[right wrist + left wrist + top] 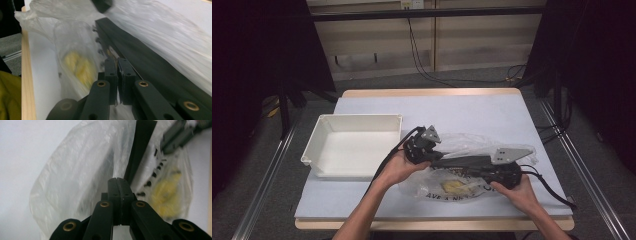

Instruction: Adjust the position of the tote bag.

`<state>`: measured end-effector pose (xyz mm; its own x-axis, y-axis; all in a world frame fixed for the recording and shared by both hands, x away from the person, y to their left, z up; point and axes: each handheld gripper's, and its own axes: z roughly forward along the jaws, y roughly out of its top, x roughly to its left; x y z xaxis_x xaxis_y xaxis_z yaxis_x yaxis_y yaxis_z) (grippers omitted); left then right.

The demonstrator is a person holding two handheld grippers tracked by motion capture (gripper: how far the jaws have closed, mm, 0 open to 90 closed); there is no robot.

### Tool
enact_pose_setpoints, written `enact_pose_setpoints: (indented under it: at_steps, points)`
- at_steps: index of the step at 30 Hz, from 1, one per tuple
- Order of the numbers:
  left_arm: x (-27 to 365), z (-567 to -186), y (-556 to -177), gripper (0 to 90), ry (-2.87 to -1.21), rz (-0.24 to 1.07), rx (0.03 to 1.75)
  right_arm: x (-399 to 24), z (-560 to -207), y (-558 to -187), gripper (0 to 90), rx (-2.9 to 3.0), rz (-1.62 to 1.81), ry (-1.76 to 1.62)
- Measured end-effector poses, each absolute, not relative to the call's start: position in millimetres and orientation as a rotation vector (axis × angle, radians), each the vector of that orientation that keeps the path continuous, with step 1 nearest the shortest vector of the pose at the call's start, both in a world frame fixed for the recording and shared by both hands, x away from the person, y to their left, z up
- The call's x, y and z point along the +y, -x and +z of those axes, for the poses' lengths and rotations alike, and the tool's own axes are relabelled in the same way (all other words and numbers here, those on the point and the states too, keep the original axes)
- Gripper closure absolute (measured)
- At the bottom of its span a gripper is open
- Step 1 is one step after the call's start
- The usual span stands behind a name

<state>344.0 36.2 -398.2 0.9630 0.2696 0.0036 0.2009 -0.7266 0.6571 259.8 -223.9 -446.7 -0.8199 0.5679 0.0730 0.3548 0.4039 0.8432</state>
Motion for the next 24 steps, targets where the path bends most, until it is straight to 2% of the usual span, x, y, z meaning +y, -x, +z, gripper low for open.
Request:
enact_pose_setpoints:
  at_steps: [4, 10, 15, 24]
  points:
    - [27, -404, -357, 90.0, -2.439, 0.1, 0.366, -195, -444, -267, 88.4, 2.468, 1.384, -0.753]
    - [29, -410, -368, 90.0, -2.461, 0.142, 0.452, -163, -461, -272, 88.5, 2.542, 1.343, -0.724]
    - [36, -414, -377, 90.0, -2.457, 0.156, 0.555, -159, -470, -269, 88.5, 2.58, 1.326, -0.721]
    - [32, -419, -391, 90.0, -2.492, 0.17, 0.579, -161, -480, -264, 88.7, 2.63, 1.29, -0.701]
